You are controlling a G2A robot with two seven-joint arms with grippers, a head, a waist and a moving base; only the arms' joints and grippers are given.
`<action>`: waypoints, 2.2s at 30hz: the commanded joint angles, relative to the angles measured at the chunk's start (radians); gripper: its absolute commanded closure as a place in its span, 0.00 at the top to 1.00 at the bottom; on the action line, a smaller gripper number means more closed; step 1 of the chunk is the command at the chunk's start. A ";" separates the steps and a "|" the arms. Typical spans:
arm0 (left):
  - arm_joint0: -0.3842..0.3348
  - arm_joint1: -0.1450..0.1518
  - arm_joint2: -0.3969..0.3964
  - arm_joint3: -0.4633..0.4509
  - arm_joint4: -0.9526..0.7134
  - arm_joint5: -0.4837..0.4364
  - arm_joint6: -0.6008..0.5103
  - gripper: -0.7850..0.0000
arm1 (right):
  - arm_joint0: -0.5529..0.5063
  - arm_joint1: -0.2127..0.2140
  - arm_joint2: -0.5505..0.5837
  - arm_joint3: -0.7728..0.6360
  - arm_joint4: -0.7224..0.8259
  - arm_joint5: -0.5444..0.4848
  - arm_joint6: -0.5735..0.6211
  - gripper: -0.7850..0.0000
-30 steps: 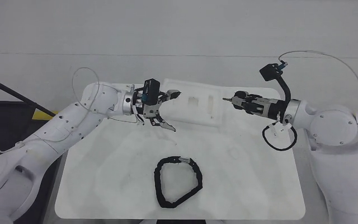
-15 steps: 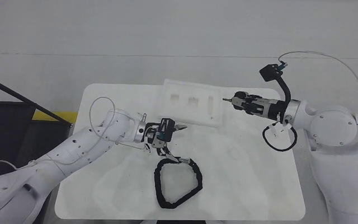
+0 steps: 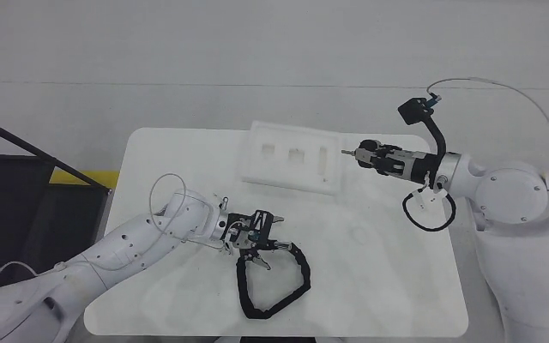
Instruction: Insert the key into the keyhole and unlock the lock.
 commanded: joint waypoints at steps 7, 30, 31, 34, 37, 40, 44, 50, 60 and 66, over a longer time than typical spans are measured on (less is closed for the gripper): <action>0.030 -0.023 -0.017 0.009 0.028 0.036 -0.076 1.00 | 0.000 0.000 0.000 0.000 0.000 0.000 0.000 0.00; 0.091 -0.059 -0.082 0.021 0.076 0.012 -0.129 0.56 | 0.000 0.000 0.000 0.000 0.000 0.000 0.000 0.00; 0.093 -0.061 -0.084 0.022 0.078 0.010 -0.131 0.56 | 0.000 0.000 0.000 0.000 0.000 0.000 0.000 0.00; 0.100 -0.065 -0.091 0.024 0.085 0.007 -0.136 0.56 | 0.000 0.000 0.000 0.000 0.000 0.000 0.000 0.00; 0.106 -0.069 -0.100 0.028 0.086 0.002 -0.141 0.53 | 0.000 0.000 0.000 0.000 0.000 0.000 0.000 0.00; 0.113 -0.073 -0.110 0.043 0.072 -0.002 -0.157 0.47 | 0.000 0.000 0.000 0.000 0.000 0.000 0.000 0.00; 0.120 -0.082 -0.121 0.058 0.052 -0.015 -0.177 0.41 | 0.000 0.000 0.000 0.000 0.000 0.000 0.000 0.00; 0.124 -0.094 -0.139 0.073 0.029 -0.033 -0.182 0.00 | 0.000 0.000 0.000 0.000 0.000 0.000 0.000 0.00; 0.111 -0.108 -0.189 0.097 -0.012 -0.057 -0.136 0.00 | 0.000 0.000 0.000 0.000 0.000 0.000 0.000 0.00; 0.093 -0.110 -0.226 0.117 -0.036 -0.123 -0.068 0.00 | 0.000 0.000 0.000 0.000 0.000 0.000 0.000 0.00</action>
